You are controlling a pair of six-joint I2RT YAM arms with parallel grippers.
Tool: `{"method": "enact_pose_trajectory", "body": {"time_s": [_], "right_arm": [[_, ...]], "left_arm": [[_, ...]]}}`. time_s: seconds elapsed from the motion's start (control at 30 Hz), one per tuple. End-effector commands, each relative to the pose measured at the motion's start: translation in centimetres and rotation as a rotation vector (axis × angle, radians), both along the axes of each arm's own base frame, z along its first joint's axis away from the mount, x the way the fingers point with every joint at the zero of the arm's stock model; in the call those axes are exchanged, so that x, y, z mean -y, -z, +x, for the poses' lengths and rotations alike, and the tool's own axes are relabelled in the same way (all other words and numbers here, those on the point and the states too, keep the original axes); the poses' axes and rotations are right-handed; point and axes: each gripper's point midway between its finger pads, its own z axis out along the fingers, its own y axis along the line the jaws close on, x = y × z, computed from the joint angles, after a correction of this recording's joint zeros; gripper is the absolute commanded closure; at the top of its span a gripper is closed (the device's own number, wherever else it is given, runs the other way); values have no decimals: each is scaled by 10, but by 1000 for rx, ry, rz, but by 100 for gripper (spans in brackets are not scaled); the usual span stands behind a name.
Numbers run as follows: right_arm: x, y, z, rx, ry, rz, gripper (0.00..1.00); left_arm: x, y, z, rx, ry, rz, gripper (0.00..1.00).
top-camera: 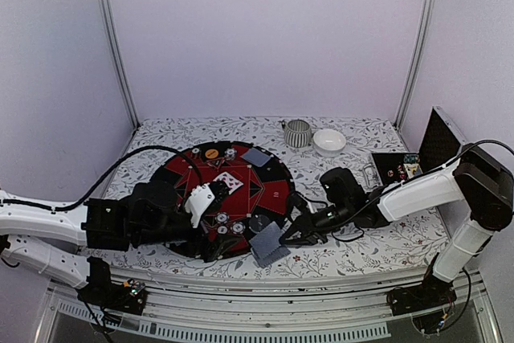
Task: Distribute texas hold em gaming equipment
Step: Place the poker card in the face-down deck piles, then pick up the poker card from the face-down deck piles.
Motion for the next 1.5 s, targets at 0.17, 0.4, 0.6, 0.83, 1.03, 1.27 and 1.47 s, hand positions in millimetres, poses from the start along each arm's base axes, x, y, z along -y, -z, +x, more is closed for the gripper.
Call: {"method": "enact_pose_trajectory", "body": {"time_s": [0.17,0.4,0.6,0.83,1.03,1.27,1.47], "right_arm": [[1,20,-10,-99,-7,16,97],[14,30,-3,-78,51,-57,71],[26,31,3,-18,67,-161,64],[58,3,37,162,127,-319,53],[111,-23,95,410,114,-517,28],[93,-63,130,1066,-301,-488,1],[101,-10,98,1186,-789,-458,1]], "left_arm": [[2,16,9,-20,-35,48,2],[6,23,10,-33,-31,88,2],[6,22,10,-29,-29,89,2],[7,24,9,-35,-22,94,2],[11,31,8,-57,-8,125,2],[14,25,5,-58,17,118,2],[8,22,0,-67,24,110,2]]}}
